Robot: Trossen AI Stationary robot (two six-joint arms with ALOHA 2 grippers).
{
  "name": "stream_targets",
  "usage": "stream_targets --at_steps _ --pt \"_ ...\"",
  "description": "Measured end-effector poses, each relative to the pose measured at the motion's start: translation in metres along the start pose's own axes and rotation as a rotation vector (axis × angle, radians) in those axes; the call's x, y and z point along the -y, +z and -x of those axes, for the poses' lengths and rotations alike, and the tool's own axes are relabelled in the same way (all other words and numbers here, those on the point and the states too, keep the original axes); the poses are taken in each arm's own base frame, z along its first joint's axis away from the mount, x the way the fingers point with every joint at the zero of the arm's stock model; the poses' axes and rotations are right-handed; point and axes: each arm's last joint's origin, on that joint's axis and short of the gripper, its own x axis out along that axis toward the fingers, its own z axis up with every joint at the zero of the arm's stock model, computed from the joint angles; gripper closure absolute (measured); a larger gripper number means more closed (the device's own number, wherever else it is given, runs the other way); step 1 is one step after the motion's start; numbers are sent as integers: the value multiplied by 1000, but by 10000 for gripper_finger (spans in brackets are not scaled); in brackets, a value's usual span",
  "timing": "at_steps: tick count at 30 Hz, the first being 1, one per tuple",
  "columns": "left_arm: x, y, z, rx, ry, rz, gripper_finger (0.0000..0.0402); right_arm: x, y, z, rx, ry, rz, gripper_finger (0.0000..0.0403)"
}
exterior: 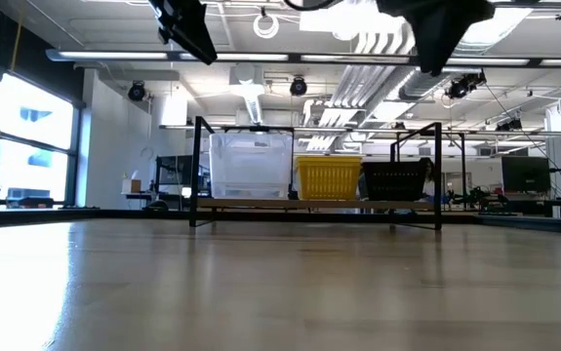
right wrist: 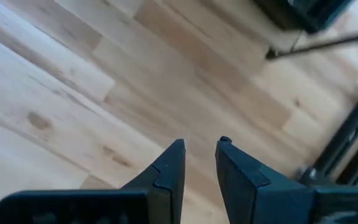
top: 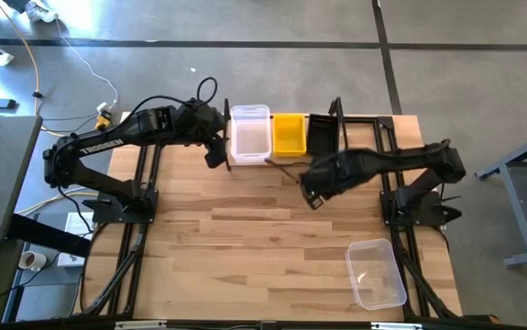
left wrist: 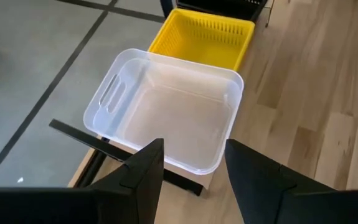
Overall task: Stack baskets on shelf by color
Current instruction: Stack the transparent bin on the transparent bin on the shelf
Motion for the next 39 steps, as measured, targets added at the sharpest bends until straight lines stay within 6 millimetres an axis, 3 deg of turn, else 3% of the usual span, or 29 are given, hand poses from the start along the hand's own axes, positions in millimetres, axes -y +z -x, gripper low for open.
stream_targets --at_steps 5,11,16,28,39 --pt "2 -1 0 -5 -6 -17 241 -6 -24 3 -26 -35 -80 324" --pt "2 -1 0 -5 -5 -34 241 -7 -54 -21 -142 -115 -88 324" --pt "2 -1 0 -5 -6 -33 241 2 -79 -34 -222 -169 -128 324" --pt "2 0 0 -4 -10 -24 241 42 -127 -29 -280 -117 -308 324" --pt "2 0 0 -4 -11 19 241 47 -160 -43 -396 -93 -239 321"
